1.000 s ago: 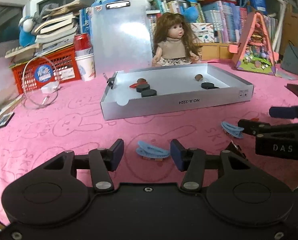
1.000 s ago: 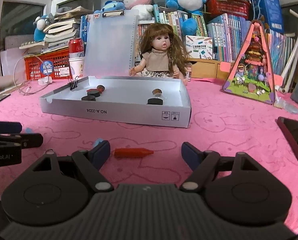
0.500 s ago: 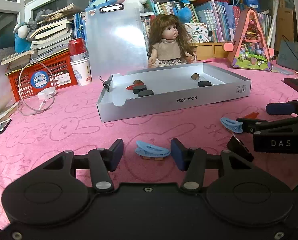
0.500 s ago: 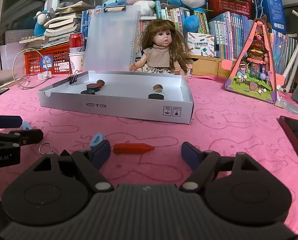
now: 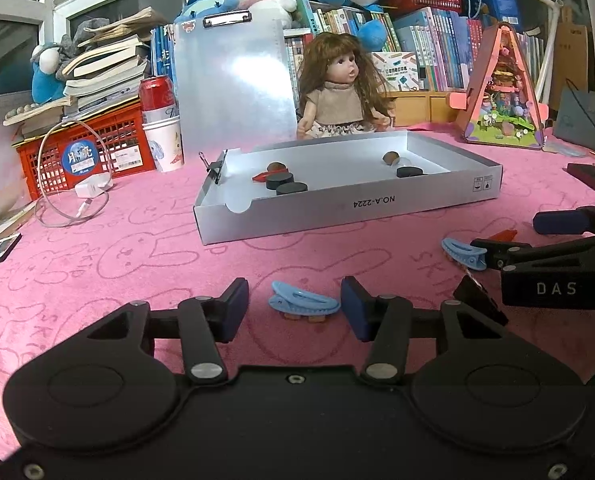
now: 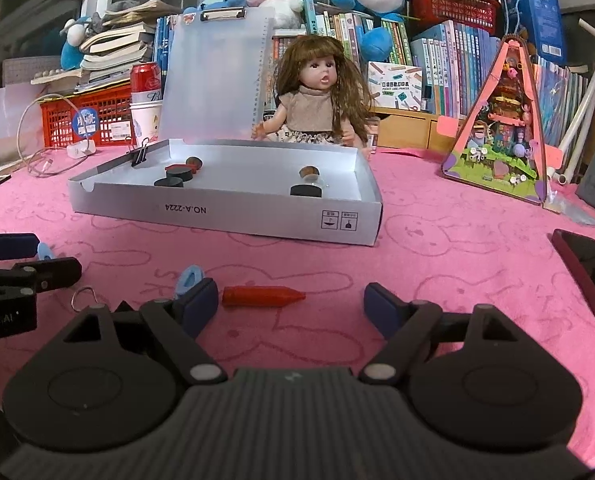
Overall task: Organize rigid objects
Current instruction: 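Grasp the blue clip with the left tool while the right tool grasps the orange carrot, then carry the blue clip and orange carrot with both tools over the tray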
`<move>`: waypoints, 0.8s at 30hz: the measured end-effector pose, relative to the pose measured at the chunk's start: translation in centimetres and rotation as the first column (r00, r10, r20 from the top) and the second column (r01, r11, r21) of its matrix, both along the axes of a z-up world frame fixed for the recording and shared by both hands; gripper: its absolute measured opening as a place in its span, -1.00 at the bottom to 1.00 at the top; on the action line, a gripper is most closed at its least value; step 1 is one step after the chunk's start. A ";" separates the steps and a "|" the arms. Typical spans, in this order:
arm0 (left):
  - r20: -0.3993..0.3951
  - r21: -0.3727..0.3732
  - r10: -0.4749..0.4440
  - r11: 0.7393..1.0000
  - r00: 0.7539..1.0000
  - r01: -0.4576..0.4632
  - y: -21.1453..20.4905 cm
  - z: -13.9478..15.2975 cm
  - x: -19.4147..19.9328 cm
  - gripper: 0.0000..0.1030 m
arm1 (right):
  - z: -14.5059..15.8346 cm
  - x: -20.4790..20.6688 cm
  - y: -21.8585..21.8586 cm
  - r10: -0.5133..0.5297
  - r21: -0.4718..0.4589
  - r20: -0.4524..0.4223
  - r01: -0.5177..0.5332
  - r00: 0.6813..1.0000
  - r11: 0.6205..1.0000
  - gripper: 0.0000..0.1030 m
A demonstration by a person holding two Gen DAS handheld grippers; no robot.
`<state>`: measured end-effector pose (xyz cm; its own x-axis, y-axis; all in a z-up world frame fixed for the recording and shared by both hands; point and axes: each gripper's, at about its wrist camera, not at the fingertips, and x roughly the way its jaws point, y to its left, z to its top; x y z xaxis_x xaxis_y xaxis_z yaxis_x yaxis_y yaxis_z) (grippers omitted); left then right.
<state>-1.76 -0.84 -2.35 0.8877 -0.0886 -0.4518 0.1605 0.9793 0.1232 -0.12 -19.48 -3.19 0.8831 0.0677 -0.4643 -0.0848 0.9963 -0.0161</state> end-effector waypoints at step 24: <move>-0.024 -0.038 0.001 0.999 1.000 -0.002 -0.3 0.4 0.0 -0.31 | 0.4 -0.7 0.9 0.097 -0.009 0.021 -0.097 0.995 0.995 -0.05</move>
